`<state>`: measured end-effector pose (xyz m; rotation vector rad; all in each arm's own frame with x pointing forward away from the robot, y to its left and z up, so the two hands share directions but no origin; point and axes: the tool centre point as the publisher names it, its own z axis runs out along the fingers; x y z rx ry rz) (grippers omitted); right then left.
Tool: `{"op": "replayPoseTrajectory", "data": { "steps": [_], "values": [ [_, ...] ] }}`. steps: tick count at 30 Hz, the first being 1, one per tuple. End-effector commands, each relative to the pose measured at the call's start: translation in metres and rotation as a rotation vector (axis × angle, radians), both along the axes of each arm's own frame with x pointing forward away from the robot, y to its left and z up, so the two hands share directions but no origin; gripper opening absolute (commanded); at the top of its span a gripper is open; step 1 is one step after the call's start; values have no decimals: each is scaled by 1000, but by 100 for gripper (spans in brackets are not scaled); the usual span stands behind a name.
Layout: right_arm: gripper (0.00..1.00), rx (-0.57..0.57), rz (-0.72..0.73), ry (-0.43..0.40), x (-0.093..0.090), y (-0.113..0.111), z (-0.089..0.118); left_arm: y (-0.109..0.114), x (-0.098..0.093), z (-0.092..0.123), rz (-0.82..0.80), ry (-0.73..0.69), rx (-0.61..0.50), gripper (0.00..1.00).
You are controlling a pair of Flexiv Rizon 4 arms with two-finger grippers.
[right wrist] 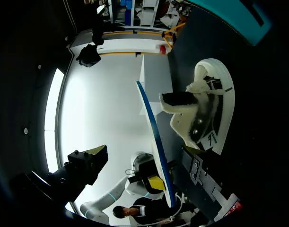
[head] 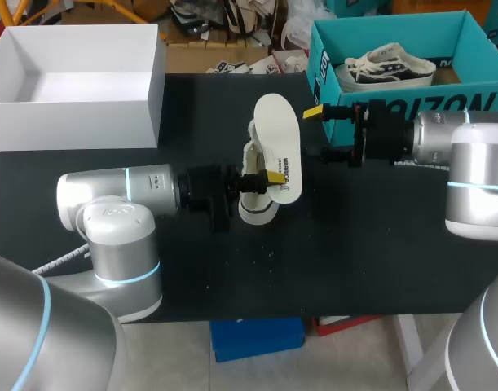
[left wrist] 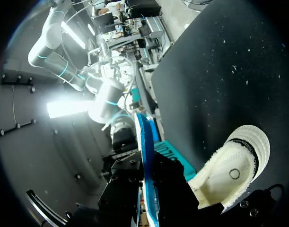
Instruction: Take the shoe out of the shoebox, open the shoe tongue, remove and reinsert the insole, then place the shoe into the shoebox
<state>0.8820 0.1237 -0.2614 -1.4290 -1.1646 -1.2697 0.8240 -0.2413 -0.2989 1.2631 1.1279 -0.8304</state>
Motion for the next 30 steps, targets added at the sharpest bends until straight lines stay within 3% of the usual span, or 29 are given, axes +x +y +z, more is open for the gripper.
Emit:
{"op": "replayPoseTrajectory", "data": {
  "steps": [1,10,18,20,24,30],
  "values": [
    [100,-2,4,-2,0,2,-1,1,1,1,-4,0,6,0],
    [100,-18,208,-129,2,25,-9,1,1,1,-4,0,6,0],
    [99,30,265,-135,3,28,-24,1,1,1,-4,0,6,0],
    [71,42,271,-137,4,27,-24,1,1,1,-4,0,6,0],
    [51,31,286,-137,7,21,-24,1,1,1,-4,0,6,0],
    [47,7,299,-150,14,15,-18,1,1,1,-4,0,6,0]
  ]
}}
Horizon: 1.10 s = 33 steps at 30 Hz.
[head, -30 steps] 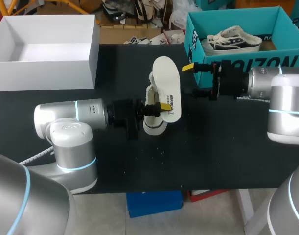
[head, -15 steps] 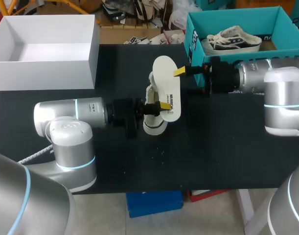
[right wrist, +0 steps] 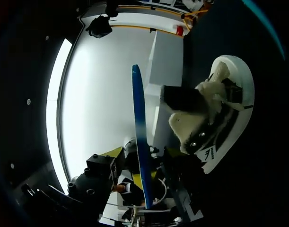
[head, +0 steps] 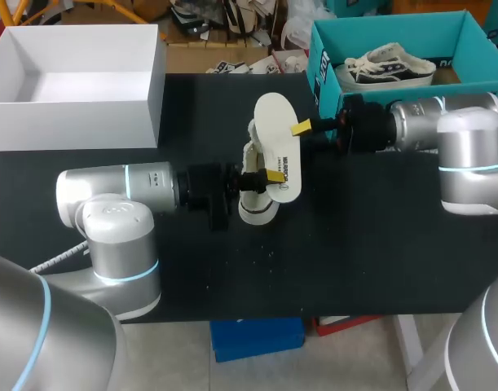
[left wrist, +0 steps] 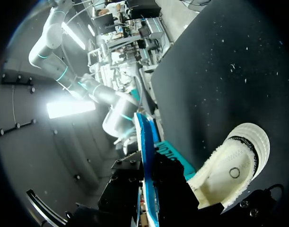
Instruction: Take the shoe out of the shoebox, open the shoe tongue, remove and reinsert the insole, then place the shoe into the shoebox
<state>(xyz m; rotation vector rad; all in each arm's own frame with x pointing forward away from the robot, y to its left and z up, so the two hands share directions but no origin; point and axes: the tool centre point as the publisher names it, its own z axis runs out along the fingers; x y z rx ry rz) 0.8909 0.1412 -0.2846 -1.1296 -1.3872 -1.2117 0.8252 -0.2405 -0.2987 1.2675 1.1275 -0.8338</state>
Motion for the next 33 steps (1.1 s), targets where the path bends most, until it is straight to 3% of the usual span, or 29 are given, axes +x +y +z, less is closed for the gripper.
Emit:
{"op": "replayPoseTrajectory", "data": {
  "steps": [1,22,33],
  "values": [
    [47,-24,31,-4,6,-3,6,0,-1,1,0,-1,4,0],
    [46,-60,40,-38,-3,17,14,0,-1,1,0,-1,4,0],
    [38,-54,33,-20,-9,20,7,0,-1,1,0,-1,4,0]
  ]
}}
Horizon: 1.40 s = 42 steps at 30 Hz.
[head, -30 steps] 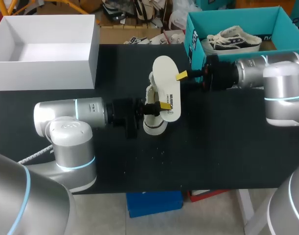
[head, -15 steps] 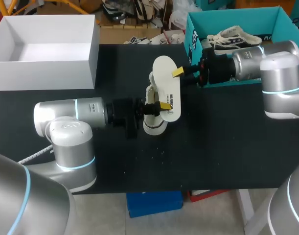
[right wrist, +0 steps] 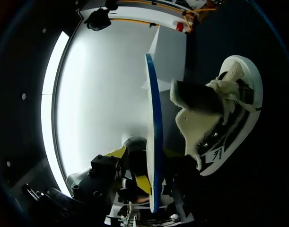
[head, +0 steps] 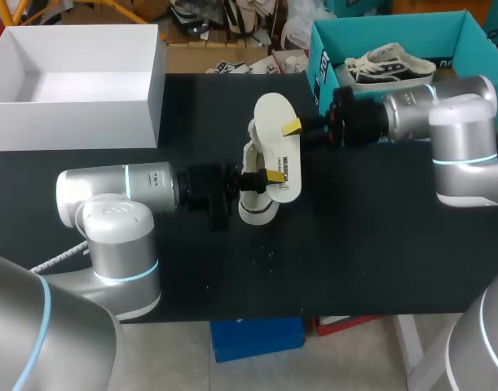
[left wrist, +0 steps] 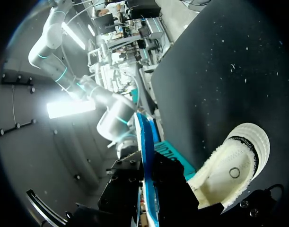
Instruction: Take the shoe out of the shoebox, open the shoe tongue, remove and reinsert the insole, then place the shoe into the shoebox
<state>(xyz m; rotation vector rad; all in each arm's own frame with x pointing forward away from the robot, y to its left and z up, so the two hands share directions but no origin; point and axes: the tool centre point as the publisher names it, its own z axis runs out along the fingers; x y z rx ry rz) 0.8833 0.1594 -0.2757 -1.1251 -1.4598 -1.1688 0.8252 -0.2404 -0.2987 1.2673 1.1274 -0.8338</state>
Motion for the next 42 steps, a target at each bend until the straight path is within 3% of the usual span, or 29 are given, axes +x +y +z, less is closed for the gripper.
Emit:
{"op": "replayPoseTrajectory", "data": {
  "steps": [1,2,3,14,16,25,31,34,36,42],
  "values": [
    [36,0,-6,3,-1,2,-2,0,0,1,0,-1,4,0],
    [28,1,-6,3,-1,2,-3,0,0,1,0,-1,4,0],
    [0,-3,-6,5,-2,3,-3,0,0,1,0,-1,4,0],
    [0,-17,4,15,-2,5,-7,0,0,1,0,-1,4,0],
    [0,-17,4,15,-2,5,-7,4,-1,11,39,-23,69,100],
    [0,-17,4,15,-2,5,-7,52,-25,52,169,-21,607,100],
    [0,-17,4,15,-2,5,-7,65,-37,74,250,-28,940,100],
    [0,-17,4,15,-2,5,-7,62,-37,91,279,-67,972,100],
    [0,-17,4,15,-2,5,-7,54,-40,104,258,-109,923,100],
    [0,-17,4,15,-2,5,-7,54,-40,104,258,-109,923,100]
  ]
}}
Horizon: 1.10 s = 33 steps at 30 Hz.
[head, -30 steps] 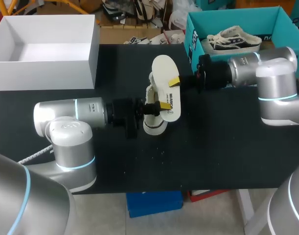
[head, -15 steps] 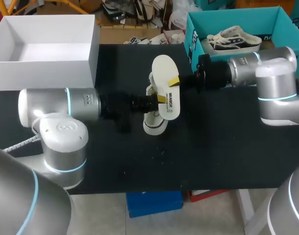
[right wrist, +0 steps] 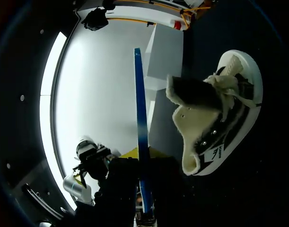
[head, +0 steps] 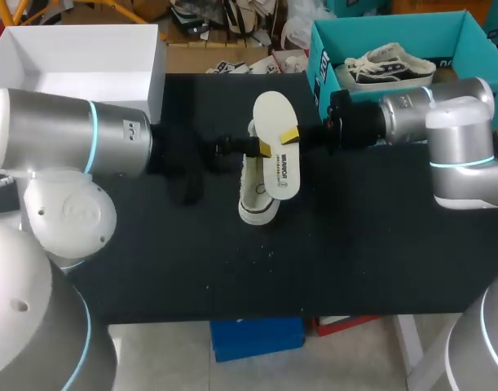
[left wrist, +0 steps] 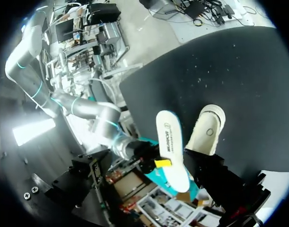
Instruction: Take the shoe out of the shoebox, open the shoe tongue, remove and reinsert the insole, then place the shoe into the shoebox
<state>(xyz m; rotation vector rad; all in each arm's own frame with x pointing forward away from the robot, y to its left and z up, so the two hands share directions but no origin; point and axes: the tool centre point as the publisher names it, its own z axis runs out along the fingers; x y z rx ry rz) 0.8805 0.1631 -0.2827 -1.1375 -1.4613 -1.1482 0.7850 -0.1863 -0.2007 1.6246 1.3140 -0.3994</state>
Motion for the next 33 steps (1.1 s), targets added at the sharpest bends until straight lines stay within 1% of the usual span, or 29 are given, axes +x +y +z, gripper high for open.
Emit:
{"op": "replayPoseTrajectory", "data": {
  "steps": [1,8,9,10,11,13,14,15,16,18,19,20,21,24,26,33],
  "values": [
    [0,-3,1,1,1,1,0,0,1,6,191,2,423,100],
    [0,-3,1,1,1,1,0,0,1,6,191,2,423,100],
    [0,-3,1,1,1,1,0,-2,3,5,201,21,431,100],
    [0,-3,1,1,1,1,0,-5,4,4,208,48,464,100],
    [0,-3,1,1,1,1,0,-8,7,2,207,103,529,100],
    [0,-3,1,1,1,1,0,-14,9,1,205,177,575,100],
    [0,-3,1,1,1,1,0,-17,10,0,202,207,627,100],
    [0,-3,1,1,1,1,0,-20,9,0,204,226,656,100],
    [0,-3,1,1,1,1,0,-22,8,0,200,247,671,100],
    [0,-3,1,1,1,1,0,-25,6,-1,223,233,723,100],
    [0,-3,1,1,1,1,0,-25,7,-4,218,256,717,100],
    [0,-3,1,1,1,1,0,-26,8,-8,218,270,743,100],
    [0,-3,1,1,1,1,0,-26,9,-11,236,279,790,100],
    [0,-3,1,1,1,1,0,-26,10,-19,257,314,884,100],
    [0,-3,1,1,1,1,0,-25,12,-21,272,296,941,100],
    [0,-3,1,1,1,1,0,-25,12,-21,272,296,941,100]
  ]
}}
